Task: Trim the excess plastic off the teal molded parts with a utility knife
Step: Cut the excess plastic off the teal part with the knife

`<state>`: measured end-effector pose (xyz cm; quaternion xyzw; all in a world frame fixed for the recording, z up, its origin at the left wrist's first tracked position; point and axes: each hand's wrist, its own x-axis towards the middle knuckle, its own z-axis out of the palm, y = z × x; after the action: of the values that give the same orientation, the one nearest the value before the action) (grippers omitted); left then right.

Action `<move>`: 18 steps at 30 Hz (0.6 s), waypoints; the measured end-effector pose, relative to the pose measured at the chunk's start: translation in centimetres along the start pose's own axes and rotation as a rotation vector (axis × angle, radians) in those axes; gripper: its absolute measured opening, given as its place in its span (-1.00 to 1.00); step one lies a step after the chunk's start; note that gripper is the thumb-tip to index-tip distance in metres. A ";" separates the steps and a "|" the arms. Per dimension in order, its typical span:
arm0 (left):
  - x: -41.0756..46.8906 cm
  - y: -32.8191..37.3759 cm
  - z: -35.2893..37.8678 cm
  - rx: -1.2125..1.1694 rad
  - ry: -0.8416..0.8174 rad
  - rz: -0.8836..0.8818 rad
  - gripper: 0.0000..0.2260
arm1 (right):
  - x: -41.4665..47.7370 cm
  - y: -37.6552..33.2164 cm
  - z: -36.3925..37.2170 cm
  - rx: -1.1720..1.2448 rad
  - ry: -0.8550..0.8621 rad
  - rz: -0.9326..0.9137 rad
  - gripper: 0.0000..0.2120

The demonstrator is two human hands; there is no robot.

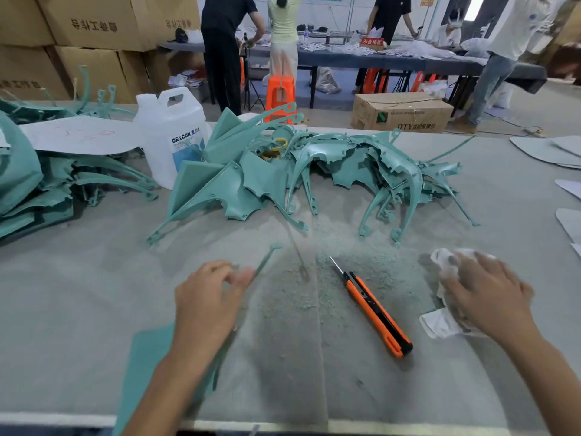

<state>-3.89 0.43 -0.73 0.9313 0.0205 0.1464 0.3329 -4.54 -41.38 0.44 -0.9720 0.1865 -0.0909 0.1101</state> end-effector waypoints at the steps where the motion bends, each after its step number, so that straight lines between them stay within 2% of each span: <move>1: -0.3 -1.5 -1.0 -0.027 -0.023 -0.029 -0.60 | -0.4 0.6 0.5 -0.034 -0.096 0.006 -0.61; 3: -1.4 -4.2 -2.7 0.006 -0.087 -0.081 -0.64 | -1.7 1.1 1.7 -0.034 -0.093 0.009 -0.59; 6: -3.3 -7.5 -5.1 0.168 -0.169 -0.172 -0.25 | -3.1 1.0 2.2 0.018 -0.013 -0.025 -0.37; 8: -4.5 -8.9 -6.7 0.216 -0.213 -0.241 -0.04 | -3.3 1.0 1.6 0.028 -0.038 -0.053 -0.25; 11: -6.2 -9.8 -8.1 0.272 -0.322 -0.267 0.14 | -3.4 1.6 0.5 0.099 -0.088 -0.070 -0.26; 13: -7.1 -9.6 -8.4 0.289 -0.358 -0.223 0.12 | -3.4 2.6 0.1 0.121 -0.122 -0.073 -0.34; 15: -7.5 -9.3 -8.5 0.274 -0.323 -0.194 0.00 | -3.2 3.8 0.2 0.133 -0.138 -0.052 -0.46; 18: -7.2 -8.8 -8.4 0.281 -0.308 -0.206 -0.15 | -2.6 5.1 0.8 0.097 -0.087 0.052 -0.43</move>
<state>-12.68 11.47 -1.89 0.9729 0.0845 -0.0367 0.2123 -8.50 -44.90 -1.91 -0.9634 0.2020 -0.0544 0.1674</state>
